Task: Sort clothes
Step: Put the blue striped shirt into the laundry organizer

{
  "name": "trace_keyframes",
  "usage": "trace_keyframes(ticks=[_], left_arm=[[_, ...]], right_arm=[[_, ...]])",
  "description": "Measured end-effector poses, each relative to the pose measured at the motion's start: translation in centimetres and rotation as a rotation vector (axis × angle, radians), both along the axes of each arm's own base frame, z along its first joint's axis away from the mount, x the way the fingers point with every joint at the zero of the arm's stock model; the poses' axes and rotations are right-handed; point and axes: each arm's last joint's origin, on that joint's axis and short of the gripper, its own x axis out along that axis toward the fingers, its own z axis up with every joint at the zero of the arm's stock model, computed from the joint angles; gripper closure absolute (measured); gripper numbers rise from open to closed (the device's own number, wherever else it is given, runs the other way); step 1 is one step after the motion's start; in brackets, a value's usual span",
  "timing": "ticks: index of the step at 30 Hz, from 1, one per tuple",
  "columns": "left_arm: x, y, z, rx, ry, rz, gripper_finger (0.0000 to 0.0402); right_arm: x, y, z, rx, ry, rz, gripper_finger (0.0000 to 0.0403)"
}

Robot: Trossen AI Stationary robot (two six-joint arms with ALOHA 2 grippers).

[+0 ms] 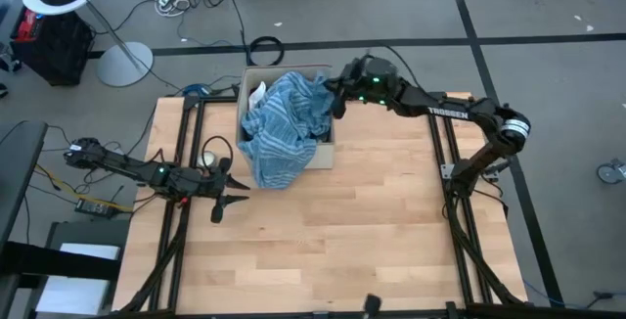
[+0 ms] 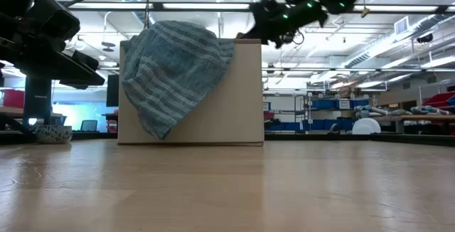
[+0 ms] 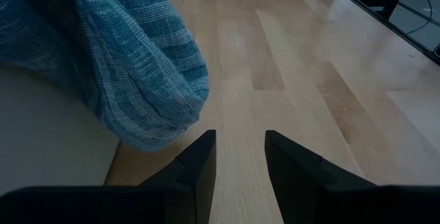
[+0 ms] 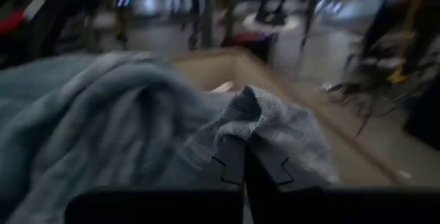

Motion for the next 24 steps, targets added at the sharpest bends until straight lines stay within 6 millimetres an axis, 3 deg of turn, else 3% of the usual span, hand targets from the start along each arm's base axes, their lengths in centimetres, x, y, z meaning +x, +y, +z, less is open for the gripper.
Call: trace_keyframes(ticks=[15, 19, 24], left_arm=[[0.0, 0.0, 0.0, -0.004, -0.004, 0.002, 0.027], [0.0, 0.0, 0.0, -0.005, -0.004, 0.002, 0.0271], [0.0, 0.0, 0.0, -0.005, -0.005, 0.002, 0.0271]], right_arm=[[13.0, 3.5, 2.5, 0.086, 0.164, 0.242, 0.0398], [15.2, 3.0, 1.5, 0.157, 0.187, 0.237, 0.038], [17.0, 1.5, -1.8, 0.246, 0.288, 0.224, 0.0335]])
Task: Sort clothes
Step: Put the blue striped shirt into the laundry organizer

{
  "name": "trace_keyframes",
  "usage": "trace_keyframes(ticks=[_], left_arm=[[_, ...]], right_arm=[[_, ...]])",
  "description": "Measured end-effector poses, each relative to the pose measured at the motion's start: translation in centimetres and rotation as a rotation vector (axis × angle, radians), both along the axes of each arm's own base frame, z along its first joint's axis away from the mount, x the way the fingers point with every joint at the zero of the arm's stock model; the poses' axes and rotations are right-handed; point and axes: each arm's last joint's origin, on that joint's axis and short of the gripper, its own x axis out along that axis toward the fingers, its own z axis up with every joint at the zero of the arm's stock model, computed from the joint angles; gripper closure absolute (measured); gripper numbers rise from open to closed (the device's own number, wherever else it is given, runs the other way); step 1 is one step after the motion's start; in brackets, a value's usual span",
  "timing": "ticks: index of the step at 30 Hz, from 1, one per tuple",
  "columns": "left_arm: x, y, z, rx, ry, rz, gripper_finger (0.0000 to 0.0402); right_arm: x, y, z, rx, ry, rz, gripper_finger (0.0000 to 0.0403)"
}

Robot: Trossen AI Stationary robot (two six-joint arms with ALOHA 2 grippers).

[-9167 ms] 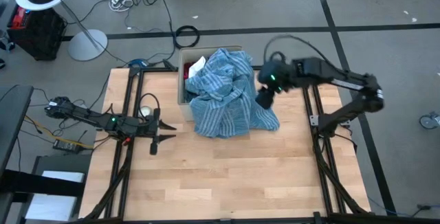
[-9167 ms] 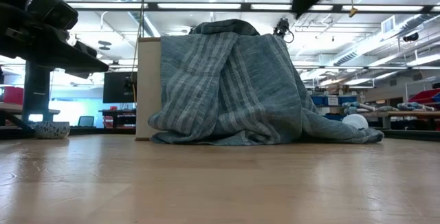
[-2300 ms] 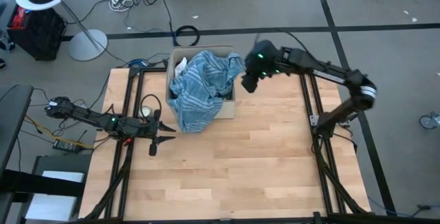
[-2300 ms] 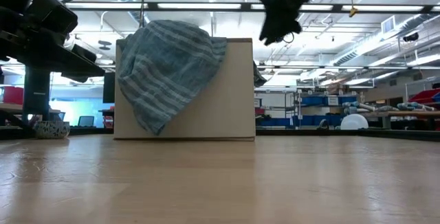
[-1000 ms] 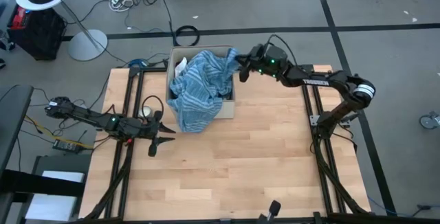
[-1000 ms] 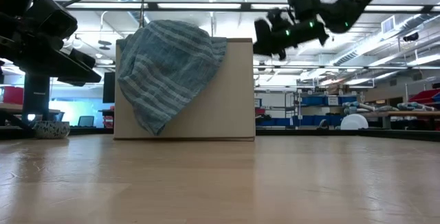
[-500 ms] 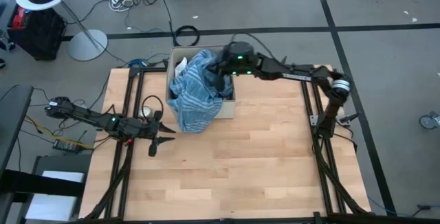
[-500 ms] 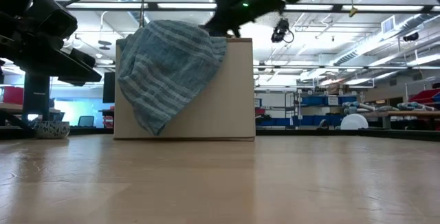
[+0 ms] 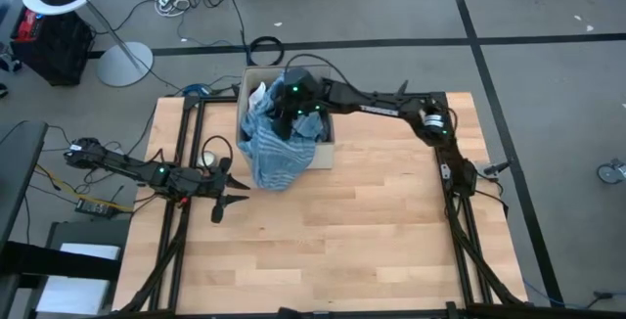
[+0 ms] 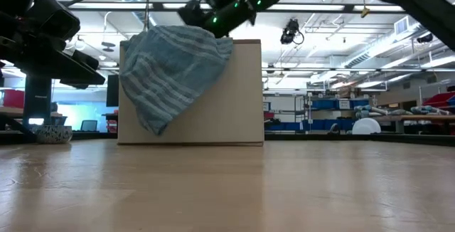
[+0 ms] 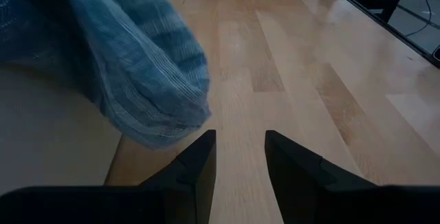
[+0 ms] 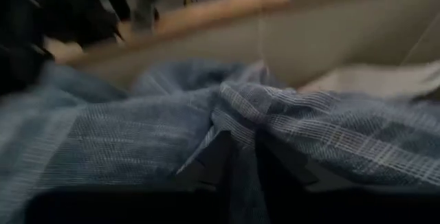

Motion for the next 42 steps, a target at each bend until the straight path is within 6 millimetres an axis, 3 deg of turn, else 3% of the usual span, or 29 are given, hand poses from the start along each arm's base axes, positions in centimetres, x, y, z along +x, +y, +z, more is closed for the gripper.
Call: trace_keyframes(ticks=[7, 12, 15, 21, 27, 32, 42], left_arm=[[0.0, 0.0, 0.0, -0.001, 0.0, -0.002, 0.0271], [0.0, 0.0, 0.0, -0.001, 0.0, -0.002, 0.027], [0.0, 0.0, 0.0, -0.001, 0.0, -0.002, 0.027], [0.0, 0.0, 0.0, -0.001, 0.001, -0.002, 0.0271], [0.0, 0.0, 0.0, -0.001, 0.0, -0.002, 0.027], [0.0, 0.0, 0.0, -0.002, -0.002, -0.002, 0.027], [0.0, 0.0, 0.0, -0.005, -0.001, -0.009, 0.027]], right_arm=[[0.9, -2.3, -5.1, 0.114, 0.122, -0.058, 0.0251], [0.6, -3.3, -5.8, 0.151, 0.137, -0.064, 0.0209], [0.0, -3.3, -4.5, 0.151, 0.125, -0.06, 0.0197], [-2.9, -2.3, -0.8, 0.126, 0.226, -0.062, 0.0203], [-5.2, -1.5, 1.1, 0.101, 0.335, -0.07, 0.0212], [-6.3, -1.0, 3.4, 0.076, 0.296, -0.061, 0.0213], [-10.5, 1.5, 10.4, 0.027, 0.186, -0.057, 0.0218]])
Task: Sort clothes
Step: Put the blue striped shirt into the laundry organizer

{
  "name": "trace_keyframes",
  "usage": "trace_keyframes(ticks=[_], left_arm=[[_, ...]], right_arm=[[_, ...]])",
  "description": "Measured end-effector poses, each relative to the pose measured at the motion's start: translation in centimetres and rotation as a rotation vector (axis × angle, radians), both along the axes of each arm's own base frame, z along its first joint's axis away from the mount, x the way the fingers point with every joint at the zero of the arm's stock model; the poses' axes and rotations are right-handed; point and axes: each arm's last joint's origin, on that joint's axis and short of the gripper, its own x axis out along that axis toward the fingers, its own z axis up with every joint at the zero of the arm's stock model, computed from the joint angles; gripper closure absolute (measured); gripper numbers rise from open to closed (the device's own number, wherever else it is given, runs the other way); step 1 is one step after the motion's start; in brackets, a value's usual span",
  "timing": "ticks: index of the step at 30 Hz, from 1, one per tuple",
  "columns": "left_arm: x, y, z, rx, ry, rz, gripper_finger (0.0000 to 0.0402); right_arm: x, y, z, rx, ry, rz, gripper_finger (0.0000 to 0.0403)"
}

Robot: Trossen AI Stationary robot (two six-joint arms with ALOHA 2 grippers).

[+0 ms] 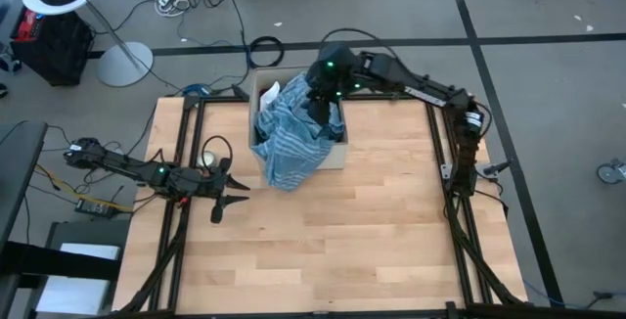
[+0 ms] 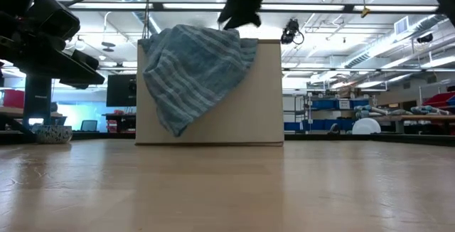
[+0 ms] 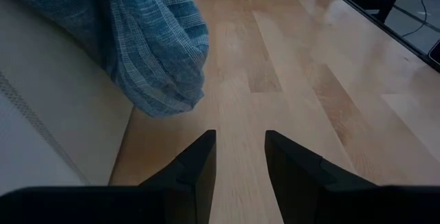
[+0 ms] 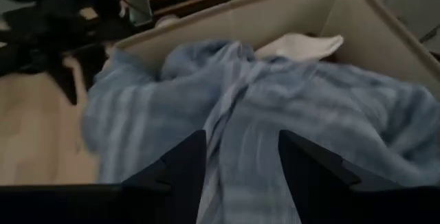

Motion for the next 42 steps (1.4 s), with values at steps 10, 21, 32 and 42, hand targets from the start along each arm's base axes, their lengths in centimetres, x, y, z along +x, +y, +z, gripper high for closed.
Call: trace_keyframes(ticks=[10, 21, 32, 42], left_arm=[[0.0, 0.0, 0.0, 0.002, 0.001, 0.0, 0.027], [0.0, 0.0, 0.0, 0.003, 0.0, -0.001, 0.027], [0.0, 0.0, 0.0, 0.002, -0.002, -0.001, 0.0271], [0.0, 0.0, 0.0, 0.001, -0.002, 0.0, 0.027]], right_arm=[[-4.9, 9.1, 1.2, -0.06, 0.111, 0.064, 0.0219], [-8.7, 18.2, -8.7, -0.083, -0.068, -0.018, 0.0236], [-2.5, 21.0, -19.9, -0.173, -0.104, -0.038, 0.0236], [1.7, 20.5, -24.9, -0.236, -0.062, -0.224, 0.0237]])
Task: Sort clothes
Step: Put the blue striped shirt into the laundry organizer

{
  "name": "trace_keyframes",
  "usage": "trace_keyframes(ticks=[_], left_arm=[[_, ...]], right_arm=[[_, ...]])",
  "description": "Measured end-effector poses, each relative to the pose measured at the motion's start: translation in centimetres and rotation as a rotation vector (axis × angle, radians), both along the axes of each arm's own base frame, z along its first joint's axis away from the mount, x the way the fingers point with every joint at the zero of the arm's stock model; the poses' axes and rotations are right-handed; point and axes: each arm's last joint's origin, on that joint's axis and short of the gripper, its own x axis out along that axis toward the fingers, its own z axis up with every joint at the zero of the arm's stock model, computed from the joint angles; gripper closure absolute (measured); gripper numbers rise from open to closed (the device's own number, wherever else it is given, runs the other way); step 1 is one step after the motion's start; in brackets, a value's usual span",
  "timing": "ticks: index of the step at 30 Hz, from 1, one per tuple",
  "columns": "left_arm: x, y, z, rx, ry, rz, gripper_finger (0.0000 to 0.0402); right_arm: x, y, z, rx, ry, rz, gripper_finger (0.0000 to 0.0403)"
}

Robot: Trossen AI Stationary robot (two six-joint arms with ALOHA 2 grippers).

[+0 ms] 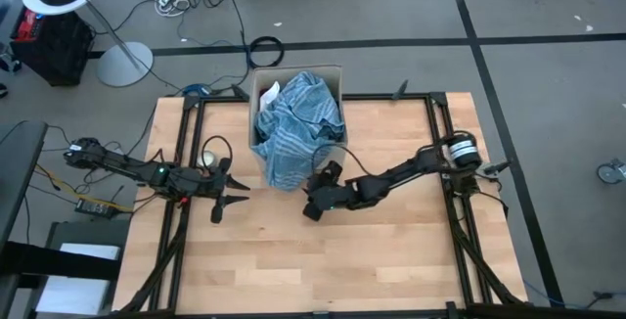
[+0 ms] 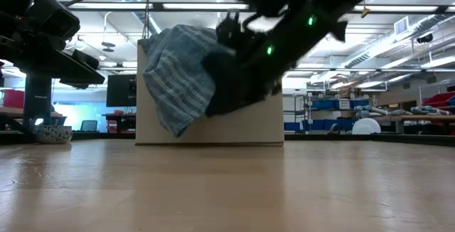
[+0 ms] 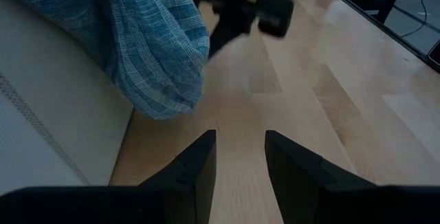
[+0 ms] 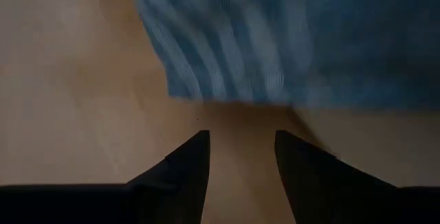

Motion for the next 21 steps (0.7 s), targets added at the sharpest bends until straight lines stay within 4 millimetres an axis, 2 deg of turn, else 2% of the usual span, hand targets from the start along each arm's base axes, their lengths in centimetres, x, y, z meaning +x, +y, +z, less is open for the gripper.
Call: trace_keyframes(ticks=[4, 12, 16, 21], left_arm=[[0.0, 0.0, 0.0, 0.0, 0.0, 0.0, 0.027], [0.0, 0.0, 0.1, -0.002, -0.005, 0.0, 0.027], [0.0, 0.0, 0.1, -0.004, -0.014, 0.0, 0.027], [0.0, 0.0, 0.1, -0.004, -0.013, 0.0, 0.027]], right_arm=[[0.6, 0.0, -2.9, 0.028, 0.0, -0.026, 0.0237], [3.3, -0.3, -5.0, -0.169, -0.181, 0.046, 0.0242], [5.4, -0.2, -3.5, -0.256, -0.213, 0.08, 0.0256], [7.6, 0.2, 1.1, -0.412, -0.225, 0.076, 0.0281]])
